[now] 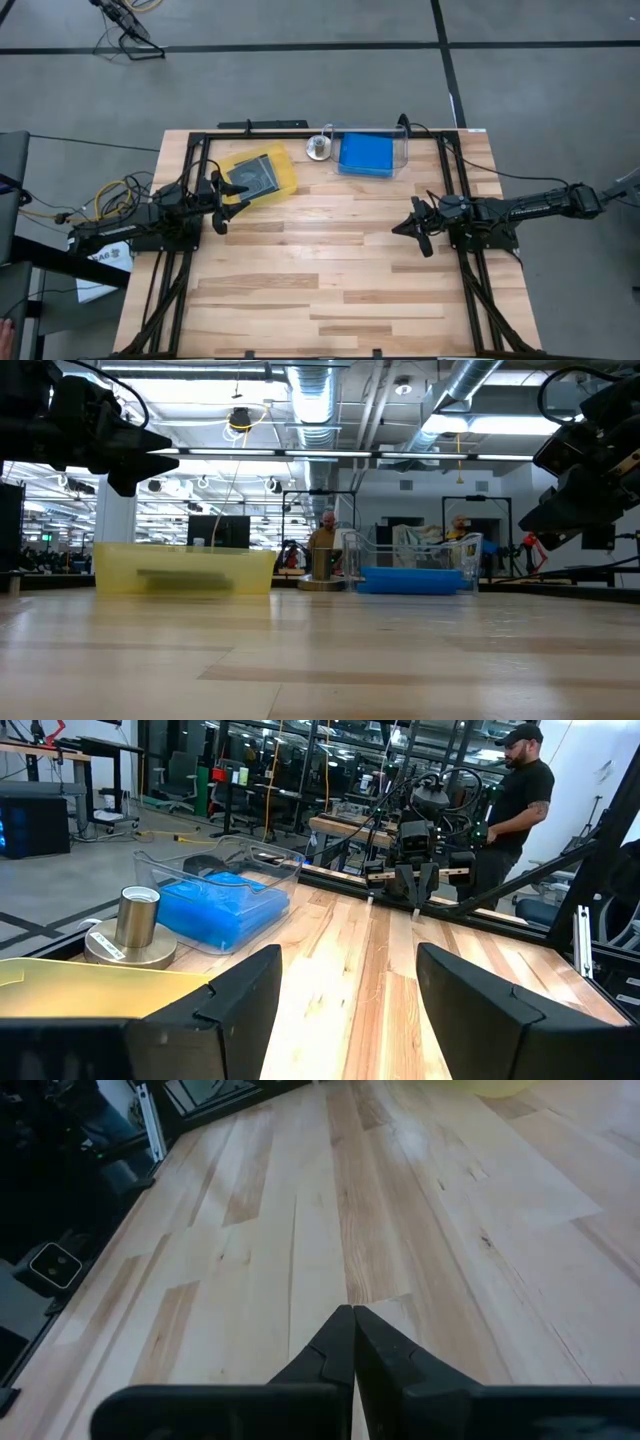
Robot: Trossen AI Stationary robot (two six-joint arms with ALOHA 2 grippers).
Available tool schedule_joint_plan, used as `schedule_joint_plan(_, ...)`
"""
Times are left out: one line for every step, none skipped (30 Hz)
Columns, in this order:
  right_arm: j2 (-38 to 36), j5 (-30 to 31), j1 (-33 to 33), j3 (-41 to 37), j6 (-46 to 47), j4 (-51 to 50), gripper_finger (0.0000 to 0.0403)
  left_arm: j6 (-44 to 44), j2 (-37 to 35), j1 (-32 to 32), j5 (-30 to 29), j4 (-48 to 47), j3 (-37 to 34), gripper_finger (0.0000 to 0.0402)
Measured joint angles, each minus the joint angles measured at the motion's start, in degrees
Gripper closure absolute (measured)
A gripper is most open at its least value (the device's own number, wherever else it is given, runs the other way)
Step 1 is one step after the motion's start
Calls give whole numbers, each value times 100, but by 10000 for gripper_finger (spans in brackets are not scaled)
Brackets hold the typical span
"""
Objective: Pick & place jewel cases by type
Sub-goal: Return to Home Position
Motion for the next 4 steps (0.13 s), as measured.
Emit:
schedule_joint_plan(0,0,0,0,0,1,403,1,1,0,1,1,0,175)
schedule_joint_plan(0,0,0,0,0,1,403,0,1,0,1,1,0,175)
schedule_joint_plan(0,0,0,0,0,1,403,0,1,0,0,1,0,175)
schedule_joint_plan(0,0,0,0,0,0,403,1,1,0,0,0,0,175)
